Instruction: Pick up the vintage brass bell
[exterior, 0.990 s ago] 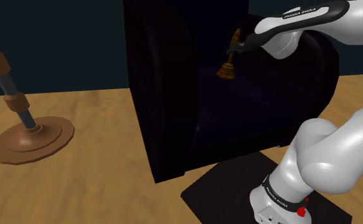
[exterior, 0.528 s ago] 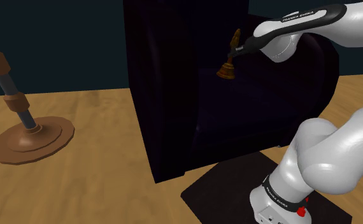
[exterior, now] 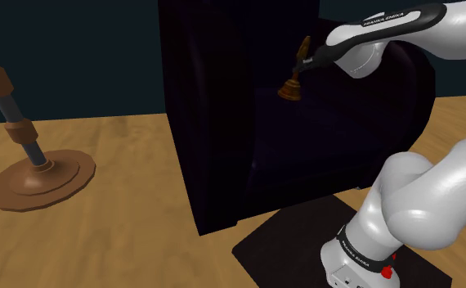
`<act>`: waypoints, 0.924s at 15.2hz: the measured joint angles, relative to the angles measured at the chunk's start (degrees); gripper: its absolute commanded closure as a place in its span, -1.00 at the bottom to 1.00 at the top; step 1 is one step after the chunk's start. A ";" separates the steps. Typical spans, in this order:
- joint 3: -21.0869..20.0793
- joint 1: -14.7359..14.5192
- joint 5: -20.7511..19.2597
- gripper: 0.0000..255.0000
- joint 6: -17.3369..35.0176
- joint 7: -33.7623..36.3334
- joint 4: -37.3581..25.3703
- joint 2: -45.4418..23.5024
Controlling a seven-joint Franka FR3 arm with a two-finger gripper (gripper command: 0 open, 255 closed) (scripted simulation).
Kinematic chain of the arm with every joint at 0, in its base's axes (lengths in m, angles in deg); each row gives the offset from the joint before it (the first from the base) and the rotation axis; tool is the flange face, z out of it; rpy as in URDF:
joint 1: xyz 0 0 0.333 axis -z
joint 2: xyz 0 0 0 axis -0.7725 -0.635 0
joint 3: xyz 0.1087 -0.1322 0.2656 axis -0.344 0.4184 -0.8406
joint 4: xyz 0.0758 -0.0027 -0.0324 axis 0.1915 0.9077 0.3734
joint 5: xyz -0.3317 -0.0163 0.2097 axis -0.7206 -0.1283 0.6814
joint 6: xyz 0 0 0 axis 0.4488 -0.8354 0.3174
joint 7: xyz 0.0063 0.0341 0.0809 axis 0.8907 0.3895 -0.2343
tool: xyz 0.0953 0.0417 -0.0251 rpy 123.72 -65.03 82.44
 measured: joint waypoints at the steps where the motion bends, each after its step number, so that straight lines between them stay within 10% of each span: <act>1: -0.44 0.38 -0.18 1.00 -0.48 0.33 -0.35 0.01; 14: -7.21 6.26 -3.71 1.00 -9.92 5.79 -7.11 1.40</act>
